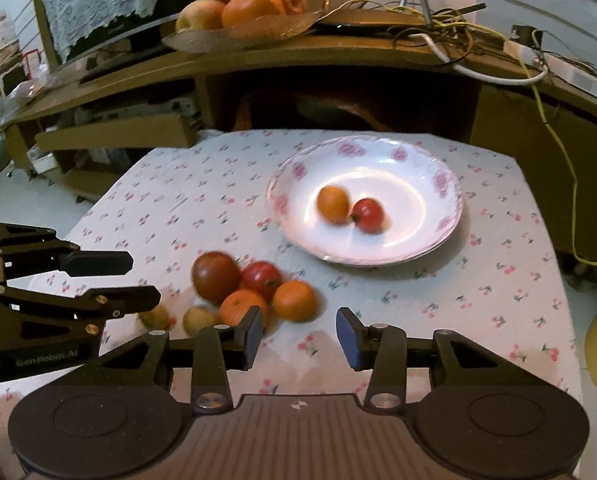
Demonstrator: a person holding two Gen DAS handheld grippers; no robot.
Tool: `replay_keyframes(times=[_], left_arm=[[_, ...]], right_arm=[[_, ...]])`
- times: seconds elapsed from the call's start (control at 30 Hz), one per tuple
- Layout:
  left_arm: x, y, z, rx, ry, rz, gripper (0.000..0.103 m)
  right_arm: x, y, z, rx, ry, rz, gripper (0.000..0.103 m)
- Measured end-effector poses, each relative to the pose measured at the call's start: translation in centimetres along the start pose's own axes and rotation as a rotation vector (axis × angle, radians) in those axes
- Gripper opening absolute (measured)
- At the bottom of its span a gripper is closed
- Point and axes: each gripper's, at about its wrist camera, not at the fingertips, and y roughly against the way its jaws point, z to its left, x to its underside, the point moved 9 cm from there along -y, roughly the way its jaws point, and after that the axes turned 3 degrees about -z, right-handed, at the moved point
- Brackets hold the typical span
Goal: Organize fruits
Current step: 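Withdraw both tools from the plate back toward the fruit cluster, then grasp a brown kiwi with the left tool while the right tool grasps another kiwi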
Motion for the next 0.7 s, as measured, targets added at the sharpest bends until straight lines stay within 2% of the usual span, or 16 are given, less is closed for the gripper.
replay_keyframes(times=[0.2, 0.5, 0.7], left_arm=[[2.4, -0.9, 0.4, 0.009, -0.012, 0.046, 0.041], [3.3, -2.9, 0.2, 0.016, -0.024, 0.066, 0.041], [3.2, -2.9, 0.2, 0.026, -0.024, 0.049, 0.032]], right_arm=[[1.3, 0.0, 0.8, -0.016, -0.009, 0.028, 0.046], [1.6, -0.7, 3.0, -0.085, 0.028, 0.054, 0.046], [2.1, -1.3, 4.1, -0.121, 0.048, 0.073, 0.046]])
